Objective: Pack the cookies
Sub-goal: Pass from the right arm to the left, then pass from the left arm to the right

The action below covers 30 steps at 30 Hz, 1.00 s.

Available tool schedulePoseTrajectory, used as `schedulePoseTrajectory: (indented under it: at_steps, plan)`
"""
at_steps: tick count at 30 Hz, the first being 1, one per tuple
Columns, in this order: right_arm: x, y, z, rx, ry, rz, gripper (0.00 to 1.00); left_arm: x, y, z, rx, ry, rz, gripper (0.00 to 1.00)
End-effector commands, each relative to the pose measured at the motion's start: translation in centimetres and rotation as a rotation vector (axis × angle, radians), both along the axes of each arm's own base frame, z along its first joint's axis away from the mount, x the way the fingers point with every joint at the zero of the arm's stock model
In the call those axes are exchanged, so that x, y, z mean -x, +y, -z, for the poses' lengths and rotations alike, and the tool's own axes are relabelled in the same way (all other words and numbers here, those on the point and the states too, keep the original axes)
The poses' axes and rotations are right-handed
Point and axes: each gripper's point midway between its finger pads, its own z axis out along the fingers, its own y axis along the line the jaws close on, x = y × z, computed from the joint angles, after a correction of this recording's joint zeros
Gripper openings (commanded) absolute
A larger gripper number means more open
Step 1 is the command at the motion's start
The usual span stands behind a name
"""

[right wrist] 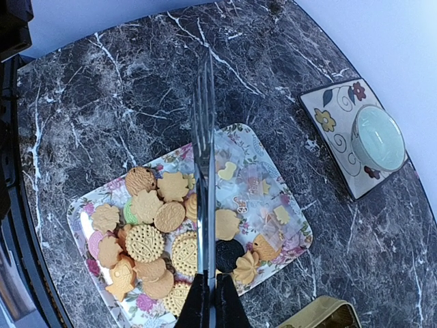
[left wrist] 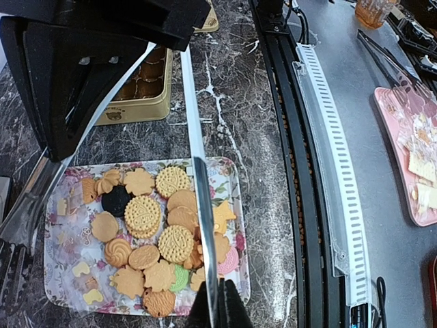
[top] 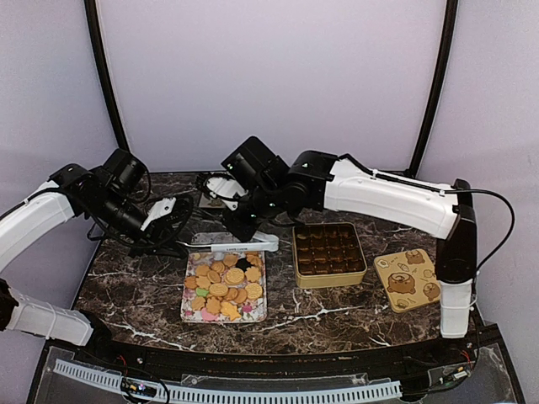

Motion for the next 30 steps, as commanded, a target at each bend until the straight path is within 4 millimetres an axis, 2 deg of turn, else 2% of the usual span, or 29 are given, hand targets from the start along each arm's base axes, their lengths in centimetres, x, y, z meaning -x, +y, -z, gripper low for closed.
schedulePoseTrajectory:
  at_steps: [1,4,6,9,13,14,15,19,20,21,22,25,30]
  plan:
    - [-5.7,-0.6,-2.8,-0.108,-0.079,0.204,0.01,3.7,-1.9,-3.2,0.176,0.049,0.147,0.00]
    - [-3.8,0.2,-4.7,-0.226,-0.015,0.123,0.32,2.5,-2.4,-3.1,0.185,0.044,0.093,0.00]
    - [-3.1,0.0,-6.6,-0.313,0.008,0.097,0.54,1.3,-2.7,-2.8,0.183,0.035,0.038,0.00]
    - [-2.4,-1.2,-9.2,-0.426,0.043,0.070,0.76,0.3,-3.3,-2.8,0.206,0.057,-0.008,0.00]
    - [-2.0,-4.1,-11.9,-0.569,0.076,0.062,0.99,-1.0,-4.7,-4.6,0.300,0.119,-0.067,0.00]
    - [-2.1,-5.1,-12.6,-0.617,0.086,0.069,1.00,-1.3,-5.0,-5.2,0.327,0.139,-0.079,0.00]
    - [-2.2,-6.7,-14.9,-0.699,0.059,0.068,1.00,-1.6,-5.3,-5.7,0.353,0.158,-0.091,0.00]
    - [-2.9,-12.0,-17.9,-0.891,0.013,0.090,1.00,-2.6,-6.2,-7.9,0.454,0.277,-0.128,0.00]
    - [-1.8,-12.4,-17.6,-0.944,0.101,0.052,1.00,-2.6,-6.4,-8.2,0.477,0.318,-0.135,0.00]
    - [-1.4,-13.1,-18.0,-0.985,0.108,0.035,1.00,-2.7,-6.5,-8.5,0.503,0.356,-0.143,0.00]
    - [-1.1,-13.7,-18.4,-1.026,0.117,0.025,1.00,-2.6,-6.6,-8.6,0.527,0.411,-0.143,0.00]
    - [-0.7,-14.7,-17.8,-1.082,0.134,0.018,1.00,-2.4,-6.9,-9.1,0.569,0.485,-0.131,0.00]
    - [-0.6,-15.4,-17.6,-1.216,0.171,0.020,1.00,-3.3,-7.3,-11.0,0.616,0.442,-0.120,0.00]
